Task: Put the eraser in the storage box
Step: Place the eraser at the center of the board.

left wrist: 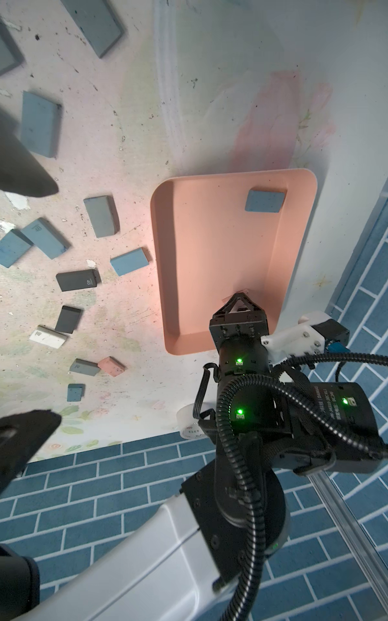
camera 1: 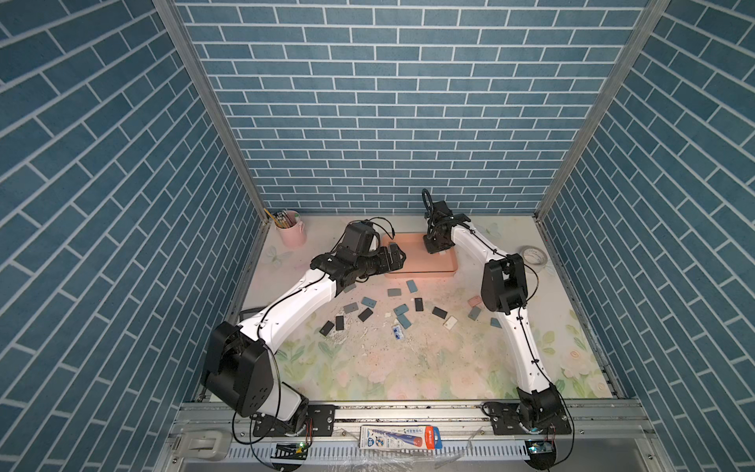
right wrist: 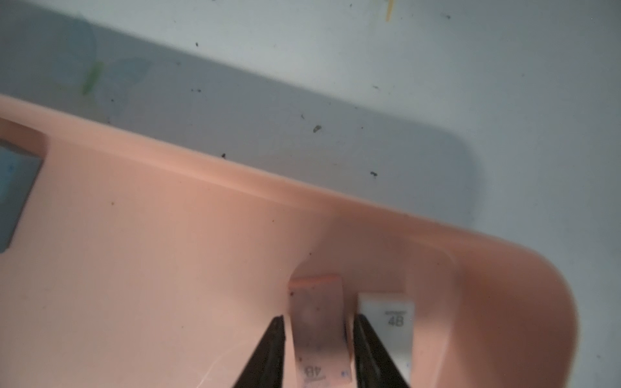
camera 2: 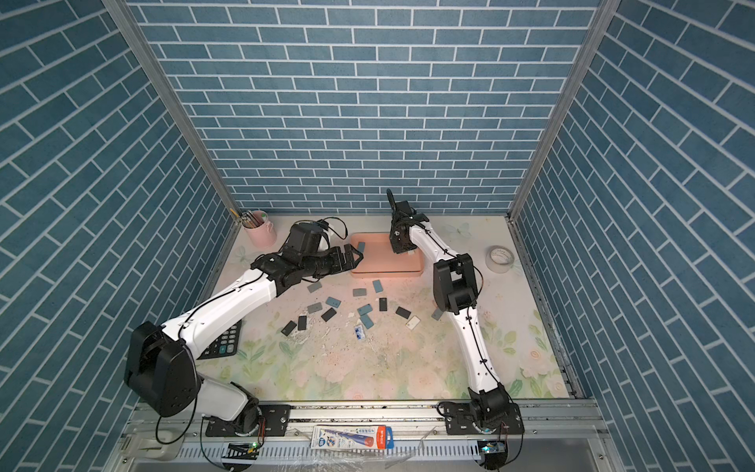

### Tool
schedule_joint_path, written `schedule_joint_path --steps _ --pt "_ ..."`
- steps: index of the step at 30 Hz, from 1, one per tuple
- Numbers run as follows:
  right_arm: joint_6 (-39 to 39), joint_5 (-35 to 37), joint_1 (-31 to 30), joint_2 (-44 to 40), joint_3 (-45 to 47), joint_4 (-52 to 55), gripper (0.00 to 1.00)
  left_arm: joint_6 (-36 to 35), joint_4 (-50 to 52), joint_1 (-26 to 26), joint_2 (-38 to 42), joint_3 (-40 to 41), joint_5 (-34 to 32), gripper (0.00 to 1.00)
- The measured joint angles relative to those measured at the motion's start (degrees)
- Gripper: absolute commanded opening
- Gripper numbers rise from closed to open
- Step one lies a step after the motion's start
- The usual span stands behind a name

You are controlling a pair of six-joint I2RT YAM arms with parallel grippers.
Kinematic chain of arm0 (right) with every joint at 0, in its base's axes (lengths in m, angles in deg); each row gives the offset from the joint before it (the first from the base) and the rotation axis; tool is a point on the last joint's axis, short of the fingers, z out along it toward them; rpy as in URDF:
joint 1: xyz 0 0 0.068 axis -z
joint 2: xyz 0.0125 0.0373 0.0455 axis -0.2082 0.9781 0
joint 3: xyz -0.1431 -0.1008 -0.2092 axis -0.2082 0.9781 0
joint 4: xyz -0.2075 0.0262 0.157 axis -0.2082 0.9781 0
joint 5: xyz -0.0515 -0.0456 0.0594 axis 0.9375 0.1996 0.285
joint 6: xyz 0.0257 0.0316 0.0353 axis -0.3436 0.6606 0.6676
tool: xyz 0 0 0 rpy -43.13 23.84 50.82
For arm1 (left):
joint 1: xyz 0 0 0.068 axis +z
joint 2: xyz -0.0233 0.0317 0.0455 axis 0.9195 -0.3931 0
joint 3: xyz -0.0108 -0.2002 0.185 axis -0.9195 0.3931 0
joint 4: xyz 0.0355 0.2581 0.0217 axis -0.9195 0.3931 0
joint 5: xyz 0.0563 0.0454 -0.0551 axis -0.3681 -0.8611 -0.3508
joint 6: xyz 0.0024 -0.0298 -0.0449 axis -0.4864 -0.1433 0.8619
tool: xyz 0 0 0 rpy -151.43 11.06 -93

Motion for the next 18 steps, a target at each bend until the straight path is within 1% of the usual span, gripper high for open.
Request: schedule_joint_path --steps 8,13,15,16,18 --pt "0.0 -0.1 0.0 0.0 -0.3 0.5 0.43 -1.6 2.3 1.1 -0.3 -0.2 -0.9 1.0" --pt "0.0 -0.7 -0.1 -0.6 -1.0 0.8 0.49 -3.5 5.6 3.0 -0.3 -1.5 -2.5 1.0" --pt "0.2 -1.0 -0.2 -2.0 -0.7 0.9 0.56 -4.4 7.5 4.5 -0.3 -2.0 -4.1 0.99" --pt "0.0 -1.1 -0.2 -2.9 -0.2 0.9 0.57 -4.8 8.5 5.2 -0.3 -2.2 -5.1 1.0" --pt "0.2 -1.5 -0.5 -6.5 2.3 0.3 0.64 -6.0 11.5 6.6 -0.8 -3.2 -9.0 1.0"
